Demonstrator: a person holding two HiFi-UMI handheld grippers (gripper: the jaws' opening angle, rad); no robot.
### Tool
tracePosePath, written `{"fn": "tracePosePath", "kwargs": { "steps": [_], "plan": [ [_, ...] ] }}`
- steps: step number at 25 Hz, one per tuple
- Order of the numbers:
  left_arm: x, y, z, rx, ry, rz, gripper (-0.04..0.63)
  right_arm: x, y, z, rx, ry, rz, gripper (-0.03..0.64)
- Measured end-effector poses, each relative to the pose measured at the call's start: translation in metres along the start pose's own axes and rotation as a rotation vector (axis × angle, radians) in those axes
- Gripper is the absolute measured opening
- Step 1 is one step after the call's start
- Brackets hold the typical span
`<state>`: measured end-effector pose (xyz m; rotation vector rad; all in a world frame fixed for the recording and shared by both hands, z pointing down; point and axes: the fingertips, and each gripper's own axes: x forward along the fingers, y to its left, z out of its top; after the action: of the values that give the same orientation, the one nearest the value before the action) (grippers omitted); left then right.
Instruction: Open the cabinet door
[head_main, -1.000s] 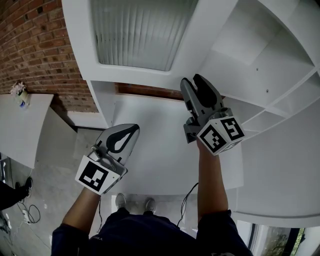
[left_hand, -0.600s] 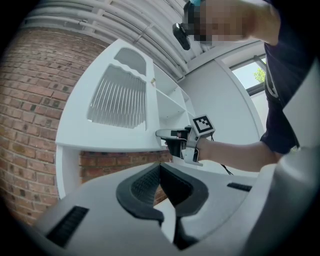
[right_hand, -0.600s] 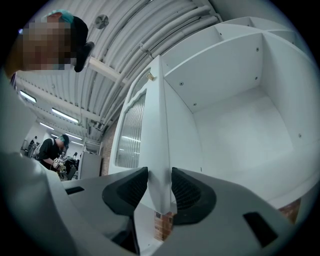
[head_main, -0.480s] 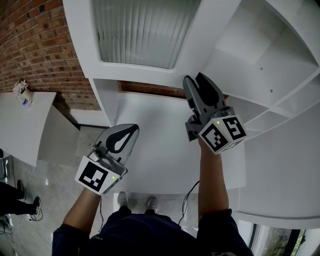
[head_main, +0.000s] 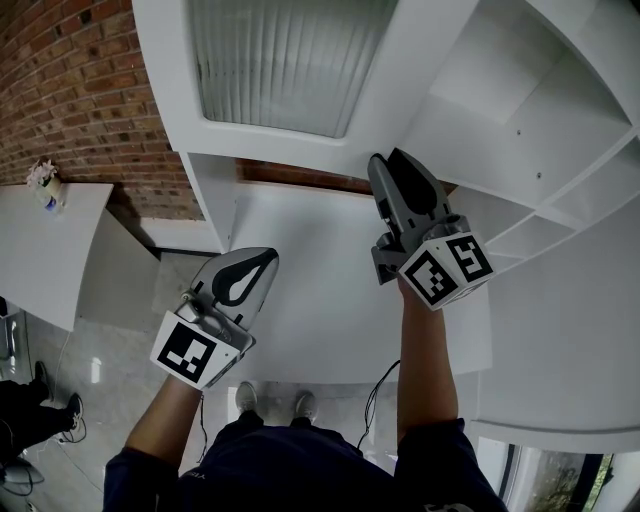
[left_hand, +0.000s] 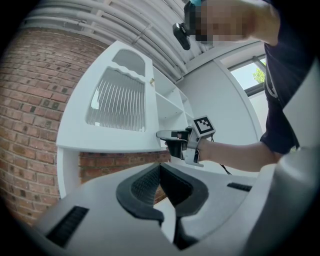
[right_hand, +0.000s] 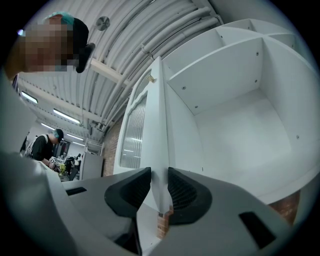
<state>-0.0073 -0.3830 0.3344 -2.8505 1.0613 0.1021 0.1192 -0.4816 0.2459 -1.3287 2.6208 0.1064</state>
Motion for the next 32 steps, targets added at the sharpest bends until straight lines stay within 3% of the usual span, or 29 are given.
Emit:
{"fn": "tracePosePath", "kwargs": {
  "steps": [32],
  "plan": [
    [-0.056, -0.048, 0.017, 0.017, -0.008, 0.019, 0.008, -0.062, 0.083, 0.011, 0.015, -0.019, 0.051, 0.081]
  ]
}}
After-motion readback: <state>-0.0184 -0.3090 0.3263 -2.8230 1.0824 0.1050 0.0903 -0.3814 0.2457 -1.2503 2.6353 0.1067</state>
